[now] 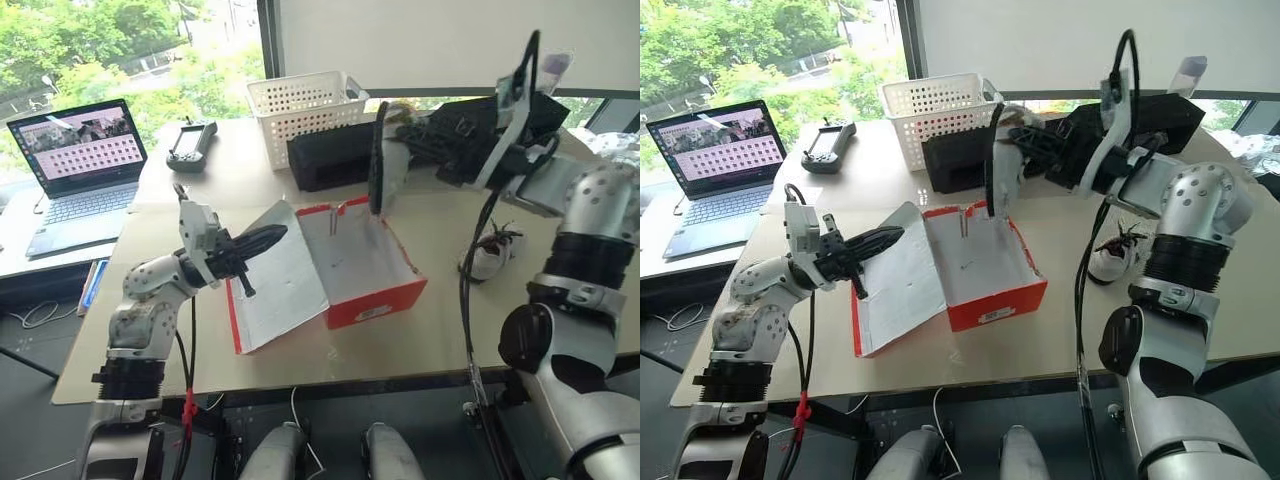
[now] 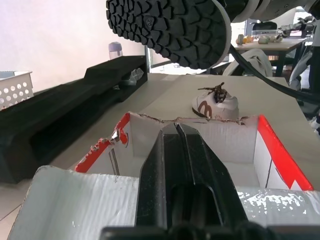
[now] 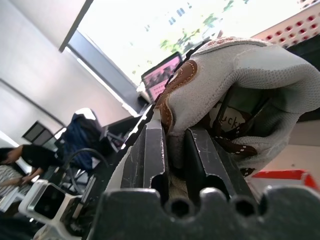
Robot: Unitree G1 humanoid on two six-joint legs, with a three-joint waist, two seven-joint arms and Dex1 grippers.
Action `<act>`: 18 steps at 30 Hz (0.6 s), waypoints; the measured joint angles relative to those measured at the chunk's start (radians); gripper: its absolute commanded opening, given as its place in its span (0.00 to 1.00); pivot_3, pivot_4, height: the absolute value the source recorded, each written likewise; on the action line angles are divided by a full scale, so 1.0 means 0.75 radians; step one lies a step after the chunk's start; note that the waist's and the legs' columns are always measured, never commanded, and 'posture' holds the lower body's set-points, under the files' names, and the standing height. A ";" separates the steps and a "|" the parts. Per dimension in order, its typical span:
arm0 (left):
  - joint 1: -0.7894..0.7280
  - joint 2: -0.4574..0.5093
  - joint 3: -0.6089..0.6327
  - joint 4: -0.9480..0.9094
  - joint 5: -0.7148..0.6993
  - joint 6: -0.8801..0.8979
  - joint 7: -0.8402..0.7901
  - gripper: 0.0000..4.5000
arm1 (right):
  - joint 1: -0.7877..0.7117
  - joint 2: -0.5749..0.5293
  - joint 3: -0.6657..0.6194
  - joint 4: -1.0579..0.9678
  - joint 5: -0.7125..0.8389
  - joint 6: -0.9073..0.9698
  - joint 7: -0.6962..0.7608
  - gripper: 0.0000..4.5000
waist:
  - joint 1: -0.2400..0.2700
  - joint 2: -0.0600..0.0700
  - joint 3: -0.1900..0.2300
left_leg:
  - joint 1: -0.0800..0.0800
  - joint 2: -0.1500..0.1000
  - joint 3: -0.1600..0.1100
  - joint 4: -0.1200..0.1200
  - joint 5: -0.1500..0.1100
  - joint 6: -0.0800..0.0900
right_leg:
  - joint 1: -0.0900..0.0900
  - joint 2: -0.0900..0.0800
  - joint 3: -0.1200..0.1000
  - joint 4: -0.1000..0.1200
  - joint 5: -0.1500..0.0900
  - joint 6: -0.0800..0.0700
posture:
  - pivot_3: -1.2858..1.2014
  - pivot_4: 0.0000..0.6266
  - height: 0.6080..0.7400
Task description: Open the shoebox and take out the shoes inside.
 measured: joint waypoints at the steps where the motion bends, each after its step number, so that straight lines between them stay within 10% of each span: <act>1: 0.007 -0.006 -0.005 0.000 0.000 -0.002 0.002 0.00 | -0.006 -0.011 -0.023 0.000 0.000 0.000 -0.028 0.12 | 0.001 0.000 0.000 | -0.001 0.000 0.000 0.000 0.000 0.000 | 0.000 0.000 0.000 0.000 0.000 0.000 | 0.52 0.24 0.99; 18: 0.017 -0.090 -0.058 0.002 0.001 -0.056 -0.003 0.00 | 0.137 -0.342 0.042 -0.149 -0.326 -0.077 -0.478 0.12 | 0.016 0.000 0.000 | -0.003 0.000 0.001 0.002 0.000 0.001 | -0.001 -0.001 -0.001 -0.001 0.000 0.001 | 0.52 0.24 0.99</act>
